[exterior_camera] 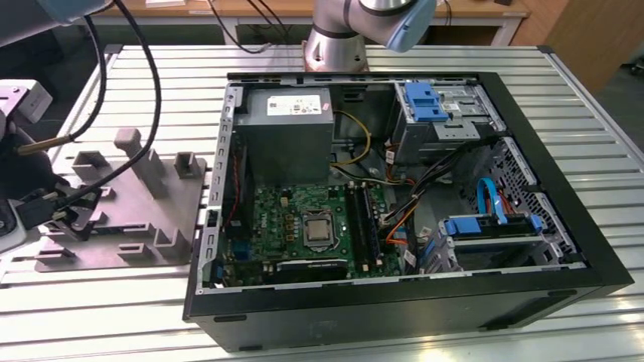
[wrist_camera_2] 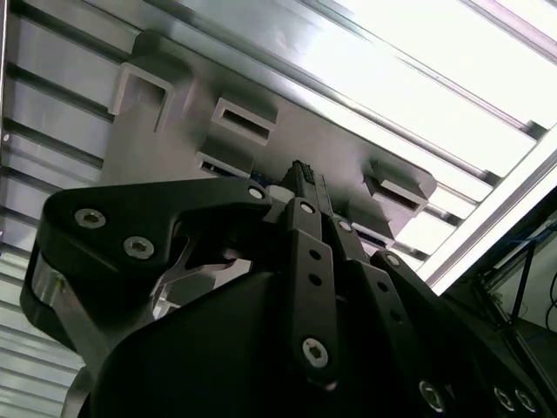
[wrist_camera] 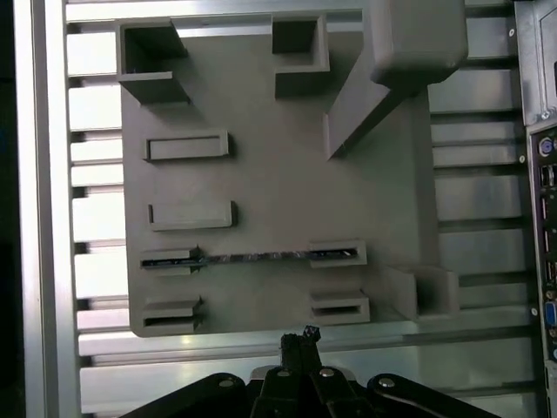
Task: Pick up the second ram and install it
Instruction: 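Reach for the second ram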
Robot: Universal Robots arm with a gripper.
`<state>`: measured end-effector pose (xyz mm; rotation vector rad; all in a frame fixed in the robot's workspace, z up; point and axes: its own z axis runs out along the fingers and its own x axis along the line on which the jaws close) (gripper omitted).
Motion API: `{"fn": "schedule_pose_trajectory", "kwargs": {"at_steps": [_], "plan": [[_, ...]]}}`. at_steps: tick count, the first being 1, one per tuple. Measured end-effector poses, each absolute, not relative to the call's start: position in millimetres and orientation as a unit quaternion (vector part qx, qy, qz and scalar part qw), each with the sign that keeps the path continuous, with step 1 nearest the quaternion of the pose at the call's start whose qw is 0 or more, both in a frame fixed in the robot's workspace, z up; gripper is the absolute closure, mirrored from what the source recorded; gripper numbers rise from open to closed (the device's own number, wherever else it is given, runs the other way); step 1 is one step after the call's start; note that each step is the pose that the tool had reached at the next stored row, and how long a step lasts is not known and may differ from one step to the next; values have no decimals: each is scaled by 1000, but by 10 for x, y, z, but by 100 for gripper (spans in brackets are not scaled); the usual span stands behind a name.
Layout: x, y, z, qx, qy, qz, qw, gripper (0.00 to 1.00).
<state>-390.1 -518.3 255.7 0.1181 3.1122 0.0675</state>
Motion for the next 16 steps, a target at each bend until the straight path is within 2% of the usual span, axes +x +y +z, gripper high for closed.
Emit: {"fn": "schedule_pose_trajectory", "kwargs": {"at_steps": [16], "plan": [[-3972, -4908, 2338, 37, 999, 16, 13, 89]]}}
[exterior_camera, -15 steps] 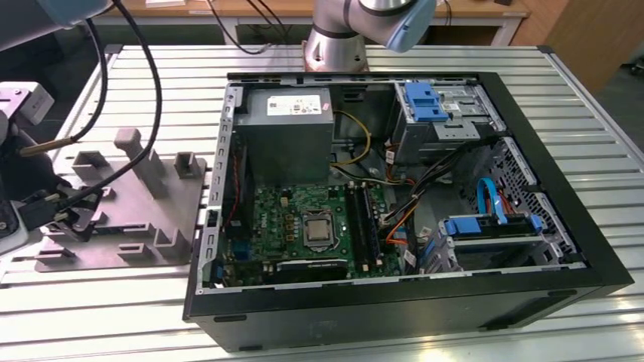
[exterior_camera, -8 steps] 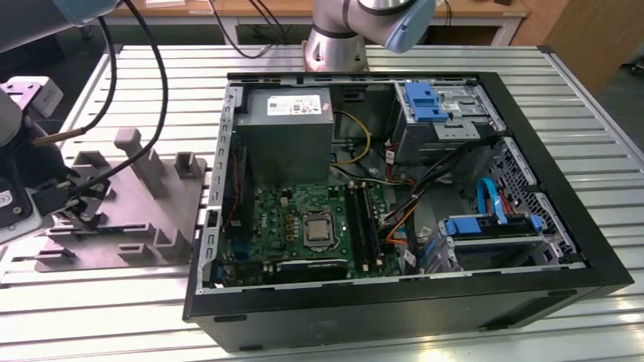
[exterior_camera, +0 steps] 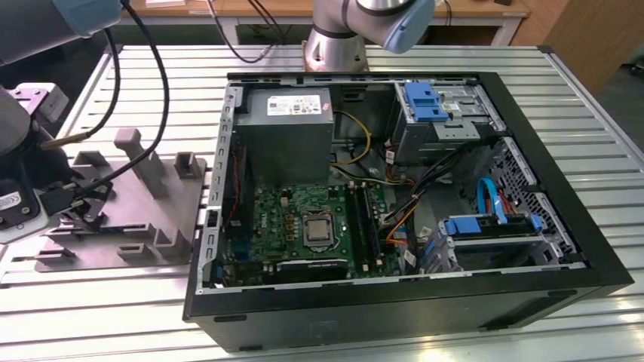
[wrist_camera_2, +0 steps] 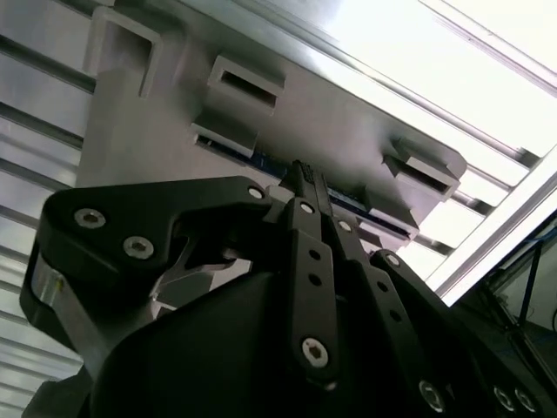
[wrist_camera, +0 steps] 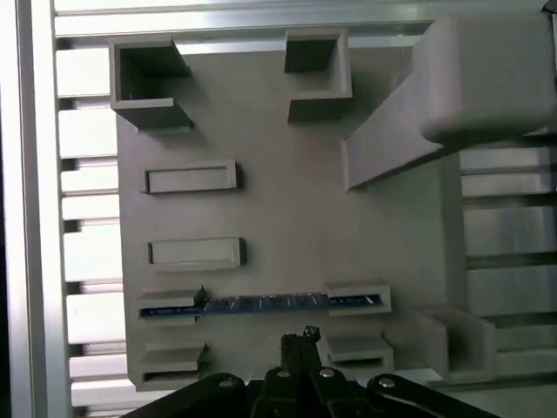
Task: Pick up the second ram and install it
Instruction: 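Reach for the second ram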
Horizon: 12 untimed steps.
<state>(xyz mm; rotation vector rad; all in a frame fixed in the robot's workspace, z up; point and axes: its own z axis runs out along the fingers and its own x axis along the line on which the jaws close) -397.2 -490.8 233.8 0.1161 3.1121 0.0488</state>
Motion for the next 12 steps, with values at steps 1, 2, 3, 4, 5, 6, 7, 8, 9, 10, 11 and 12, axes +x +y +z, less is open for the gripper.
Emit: {"fn": "schedule_pose_trajectory", "kwargs": {"at_steps": [1, 2, 3, 4, 5, 6, 7, 8, 9, 10, 11, 12], "plan": [[-3981, -4902, 2327, 35, 999, 15, 13, 89], [-3989, -4898, 2316, 33, 999, 15, 13, 89], [-3998, -4893, 2305, 30, 999, 14, 13, 89], [-4008, -4886, 2294, 28, 999, 14, 13, 89], [-4020, -4877, 2281, 26, 999, 14, 13, 89], [-4038, -4866, 2268, 25, 1000, 14, 13, 89], [-4055, -4854, 2257, 24, 1000, 14, 14, 89], [-4067, -4842, 2247, 23, 1000, 14, 14, 89], [-4080, -4829, 2236, 22, 1000, 14, 14, 89], [-4091, -4819, 2226, 21, 1000, 14, 14, 89], [-4095, -4817, 2221, 21, 1000, 14, 14, 89], [-4094, -4818, 2221, 21, 1000, 14, 14, 89]]}}
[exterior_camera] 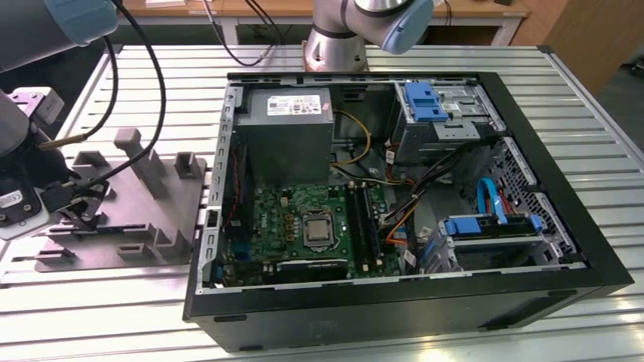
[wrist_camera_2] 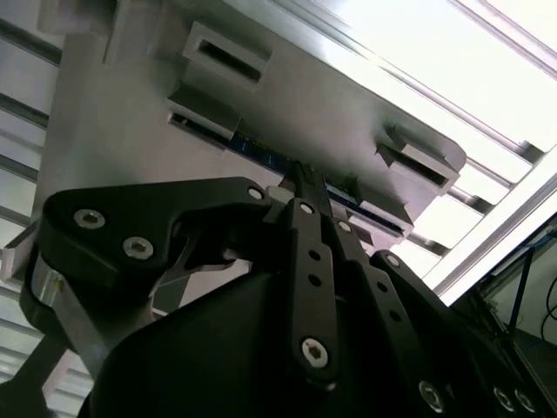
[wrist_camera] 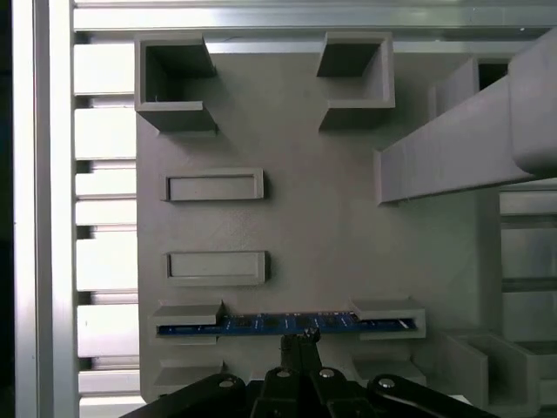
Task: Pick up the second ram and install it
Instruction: 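Reach for the second ram, then pick up the second ram and move it above second insertion slot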
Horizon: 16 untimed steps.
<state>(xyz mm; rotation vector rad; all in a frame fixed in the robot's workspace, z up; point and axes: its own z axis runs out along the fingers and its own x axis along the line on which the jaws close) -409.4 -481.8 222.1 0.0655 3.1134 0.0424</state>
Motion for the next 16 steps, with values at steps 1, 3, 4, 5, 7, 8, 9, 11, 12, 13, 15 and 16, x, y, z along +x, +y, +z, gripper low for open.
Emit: {"fn": "schedule_pose_trajectory", "kwargs": {"at_steps": [1, 3, 4, 5, 7, 8, 9, 11, 12, 13, 15, 16], "plan": [[-4095, -4817, 2220, 21, 1000, 14, 14, 89], [-4095, -4817, 2218, 21, 1000, 14, 14, 89], [-4095, -4817, 2218, 21, 1000, 14, 14, 89], [-4095, -4817, 2218, 21, 1000, 14, 14, 89], [-4095, -4817, 2218, 21, 1000, 14, 14, 89], [-4095, -4817, 2218, 21, 1000, 14, 14, 89], [-4095, -4817, 2218, 21, 1000, 14, 14, 89], [-4095, -4817, 2218, 21, 1000, 14, 14, 89], [-4095, -4817, 2217, 21, 1000, 14, 14, 89], [-4095, -4817, 2217, 21, 1000, 14, 14, 89], [-4095, -4817, 2217, 19, 1000, 14, 14, 89], [-4095, -4816, 2217, 16, 1000, 14, 14, 89]]}}
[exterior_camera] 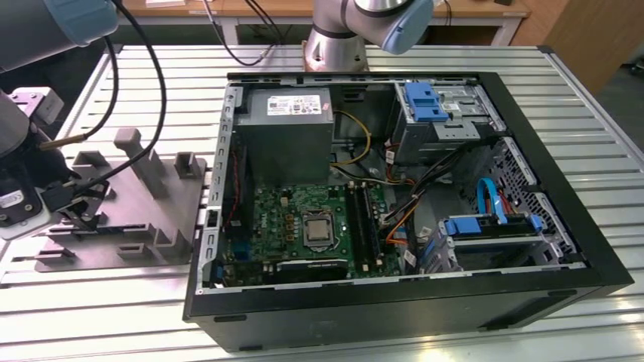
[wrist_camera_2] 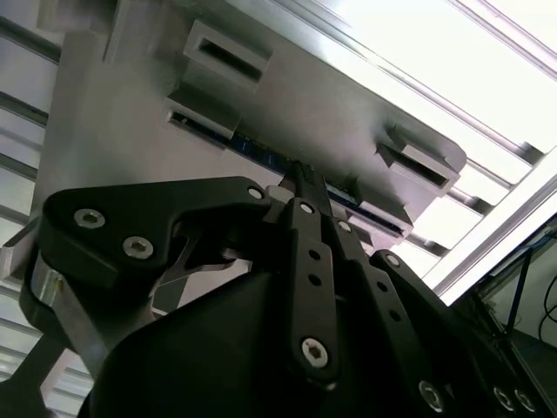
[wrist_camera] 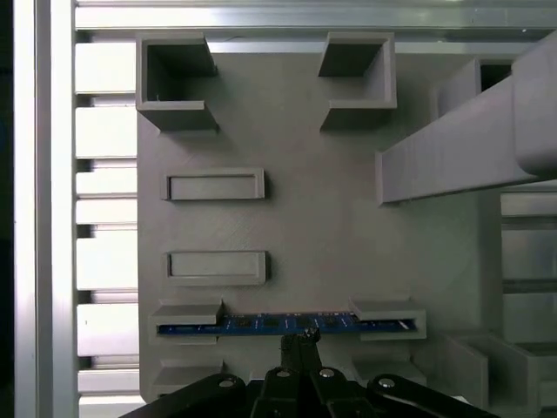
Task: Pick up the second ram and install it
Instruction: 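Pick up the second ram and move it above second insertion slot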
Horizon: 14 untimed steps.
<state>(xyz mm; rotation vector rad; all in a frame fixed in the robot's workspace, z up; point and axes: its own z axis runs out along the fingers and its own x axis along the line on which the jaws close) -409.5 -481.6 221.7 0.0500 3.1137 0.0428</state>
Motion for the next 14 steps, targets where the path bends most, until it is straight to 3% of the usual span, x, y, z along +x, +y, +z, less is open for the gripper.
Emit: {"fn": "schedule_pose_trajectory", "kwargs": {"at_steps": [14], "plan": [[-4095, -4817, 2215, -88, 996, 15, 12, 89]]}}
